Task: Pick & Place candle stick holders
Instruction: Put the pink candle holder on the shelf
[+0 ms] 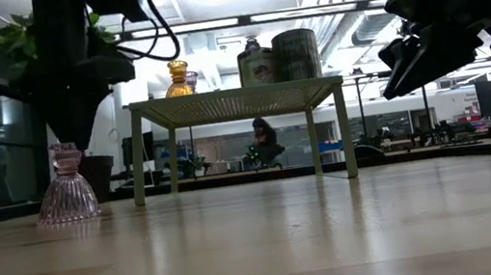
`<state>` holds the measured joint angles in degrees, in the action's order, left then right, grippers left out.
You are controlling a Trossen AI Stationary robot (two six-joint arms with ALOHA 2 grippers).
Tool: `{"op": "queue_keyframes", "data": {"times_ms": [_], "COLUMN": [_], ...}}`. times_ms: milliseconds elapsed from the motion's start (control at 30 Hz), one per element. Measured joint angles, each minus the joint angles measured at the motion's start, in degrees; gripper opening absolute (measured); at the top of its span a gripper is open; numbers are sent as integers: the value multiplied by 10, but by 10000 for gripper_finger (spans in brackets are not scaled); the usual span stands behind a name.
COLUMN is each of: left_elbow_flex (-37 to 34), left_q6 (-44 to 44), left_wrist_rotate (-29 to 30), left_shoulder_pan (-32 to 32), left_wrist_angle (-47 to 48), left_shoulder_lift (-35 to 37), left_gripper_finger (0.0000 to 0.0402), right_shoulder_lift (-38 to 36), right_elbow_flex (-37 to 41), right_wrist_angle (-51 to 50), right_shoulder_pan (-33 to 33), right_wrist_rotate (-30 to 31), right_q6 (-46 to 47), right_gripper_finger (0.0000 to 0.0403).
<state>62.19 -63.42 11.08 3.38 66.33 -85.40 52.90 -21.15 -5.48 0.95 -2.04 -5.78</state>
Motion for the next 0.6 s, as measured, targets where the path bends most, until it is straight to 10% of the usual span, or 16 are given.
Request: {"op": "queue_keyframes", "data": {"times_ms": [600], "left_elbow_flex": [0], "left_q6": [0], "left_wrist_rotate": [-12], "left_shoulder_pan": [0], "left_wrist_angle": [-1], "left_shoulder_lift": [-27], "left_gripper_finger": [120], "right_shoulder_lift": [0], "right_elbow_flex": [0], "right_wrist_angle": [-2], "right_shoulder_pan": [0], "right_wrist_rotate": [-1], "right_q6": [0], "right_gripper_finger": [114]}}
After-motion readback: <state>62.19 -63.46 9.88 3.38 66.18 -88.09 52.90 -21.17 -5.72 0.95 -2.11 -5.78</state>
